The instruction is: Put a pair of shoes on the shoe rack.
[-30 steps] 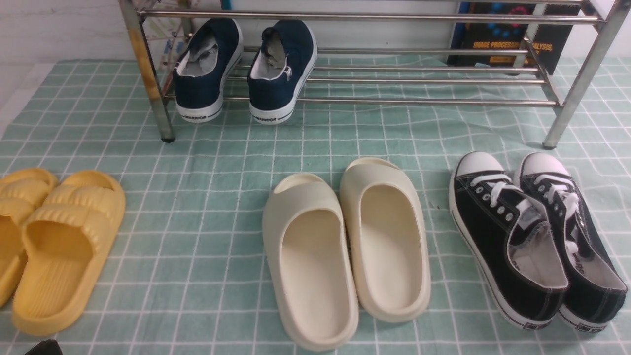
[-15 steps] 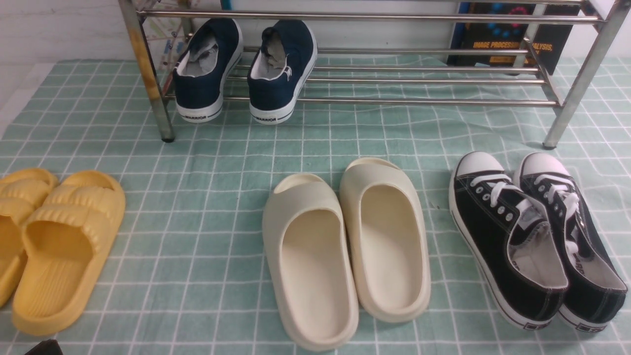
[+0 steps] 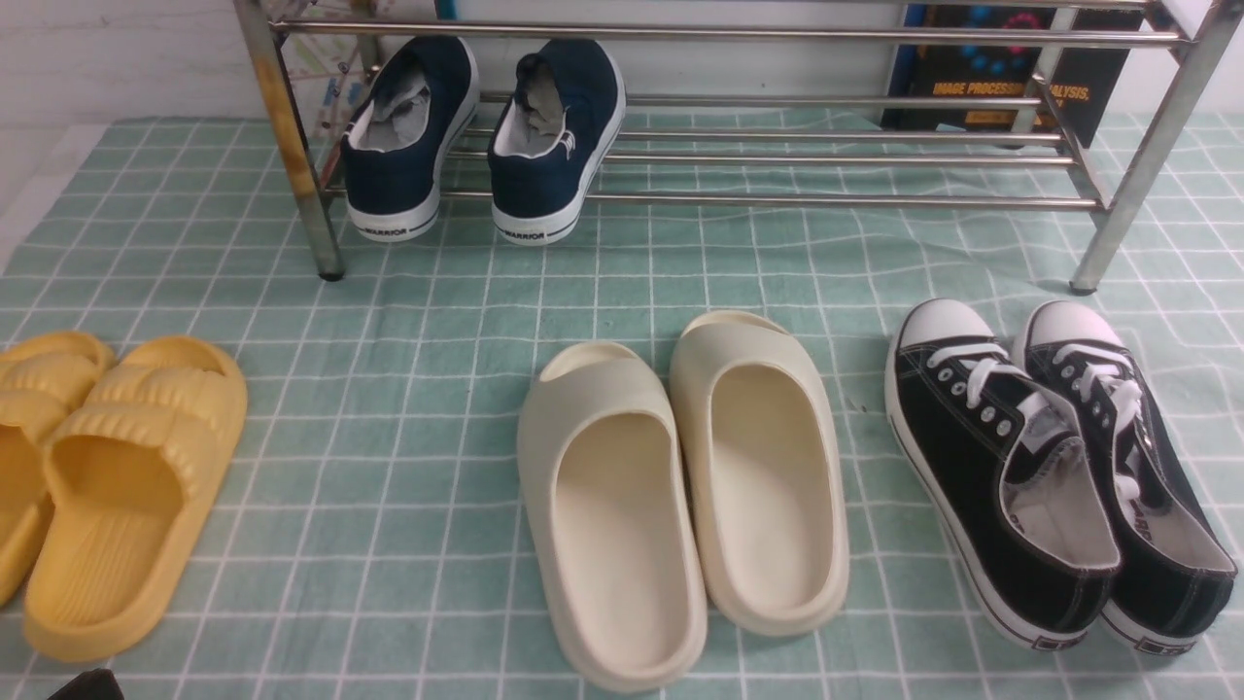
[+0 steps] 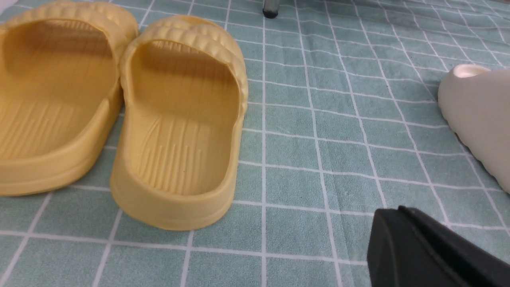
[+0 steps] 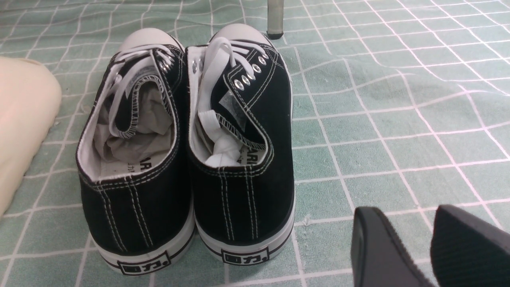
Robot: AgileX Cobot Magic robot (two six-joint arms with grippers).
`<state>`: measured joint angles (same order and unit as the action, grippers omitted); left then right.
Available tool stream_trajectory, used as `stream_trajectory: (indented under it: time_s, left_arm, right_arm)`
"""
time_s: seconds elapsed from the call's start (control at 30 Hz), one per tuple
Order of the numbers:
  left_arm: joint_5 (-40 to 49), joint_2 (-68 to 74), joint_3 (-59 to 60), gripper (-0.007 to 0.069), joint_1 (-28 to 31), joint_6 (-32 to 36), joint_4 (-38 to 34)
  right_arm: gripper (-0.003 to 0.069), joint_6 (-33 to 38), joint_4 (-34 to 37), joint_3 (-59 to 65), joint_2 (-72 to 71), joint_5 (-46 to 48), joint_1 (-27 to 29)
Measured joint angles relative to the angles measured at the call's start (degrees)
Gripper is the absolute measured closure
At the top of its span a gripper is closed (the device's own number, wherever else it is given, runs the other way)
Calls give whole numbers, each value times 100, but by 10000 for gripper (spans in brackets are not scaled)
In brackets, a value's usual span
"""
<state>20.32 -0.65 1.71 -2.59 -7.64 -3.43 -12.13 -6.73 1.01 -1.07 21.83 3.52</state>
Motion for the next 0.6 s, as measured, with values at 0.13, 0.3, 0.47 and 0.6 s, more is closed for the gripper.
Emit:
stream_trajectory:
  time_s: [0.13, 0.3, 0.47, 0.6]
  left_arm:
    - [-5, 0, 0, 637, 0, 0, 0]
    - [-5, 0, 0, 633, 0, 0, 0]
    - [-5, 0, 0, 627, 0, 0, 0]
    - [-5, 0, 0, 623, 0, 0, 0]
  right_arm:
    - [412, 0, 0, 0, 0, 0, 0]
    - [412, 0, 0, 0, 0, 0, 0]
    - [412, 0, 0, 0, 0, 0, 0]
    - [412, 0, 0, 0, 0, 0, 0]
